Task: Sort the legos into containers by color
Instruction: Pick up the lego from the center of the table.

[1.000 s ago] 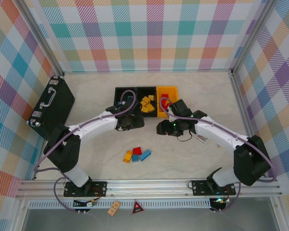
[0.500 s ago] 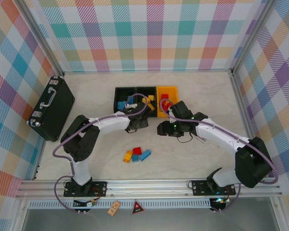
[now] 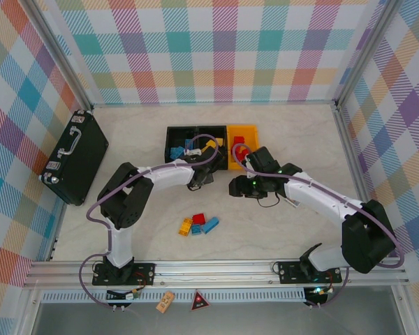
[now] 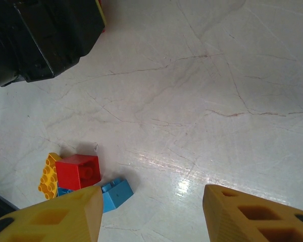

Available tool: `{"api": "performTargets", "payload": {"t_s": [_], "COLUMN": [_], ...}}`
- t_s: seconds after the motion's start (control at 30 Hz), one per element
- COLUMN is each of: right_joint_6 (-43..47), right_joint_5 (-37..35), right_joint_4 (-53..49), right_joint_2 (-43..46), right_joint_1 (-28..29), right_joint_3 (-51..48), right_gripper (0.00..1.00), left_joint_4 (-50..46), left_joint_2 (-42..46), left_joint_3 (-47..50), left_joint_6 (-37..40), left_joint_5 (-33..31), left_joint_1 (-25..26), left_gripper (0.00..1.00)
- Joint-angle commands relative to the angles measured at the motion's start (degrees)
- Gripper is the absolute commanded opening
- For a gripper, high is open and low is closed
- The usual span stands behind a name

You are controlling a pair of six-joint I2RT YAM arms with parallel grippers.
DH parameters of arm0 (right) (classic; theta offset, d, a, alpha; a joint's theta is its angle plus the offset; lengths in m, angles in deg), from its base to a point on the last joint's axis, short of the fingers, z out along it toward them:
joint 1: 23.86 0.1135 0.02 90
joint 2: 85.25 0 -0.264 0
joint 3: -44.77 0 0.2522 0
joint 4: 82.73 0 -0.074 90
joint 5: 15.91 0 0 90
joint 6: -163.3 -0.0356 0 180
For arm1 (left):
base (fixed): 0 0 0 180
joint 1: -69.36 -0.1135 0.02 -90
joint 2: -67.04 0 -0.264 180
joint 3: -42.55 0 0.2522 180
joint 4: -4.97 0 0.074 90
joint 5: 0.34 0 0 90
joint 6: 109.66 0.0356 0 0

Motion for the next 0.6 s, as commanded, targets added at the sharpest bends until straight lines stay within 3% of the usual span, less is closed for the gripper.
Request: {"api": "performTargets", "payload": {"t_s": [0.0,0.33,0.4,0.57], "right_joint_6": [0.28,0.46,0.5,0.61], "right_joint_5": [-0.28,-0.02,-0.05,-0.09], "right_joint_4": [-0.5,0.32,0.42,0.55], "right_joint_2": [-0.72,-2.29,-2.47,-2.72], "right_joint_1": [0.35,0.35,0.35,0.36], "right_joint_3": [1.82,2.61,2.84,2.92], "right_gripper": [0.54,0.54,0.54,0.54], "left_joint_4": [-3.02,-4.45,-4.65,-5.3], "left_joint_2": [-0.05,2.98,3.25,4.53], "left_joint_3": [-0.34,3.2,3.26,3.05], "left_joint_6": [-0.09,0.56,1.4,3.26], "left_joint_5": [-0.69,1.54,1.43,1.36], "left_joint_1": [-0.41,-0.31,-0.27,-0.15], "left_gripper": [0.43,0.42,0.35,0.31]}}
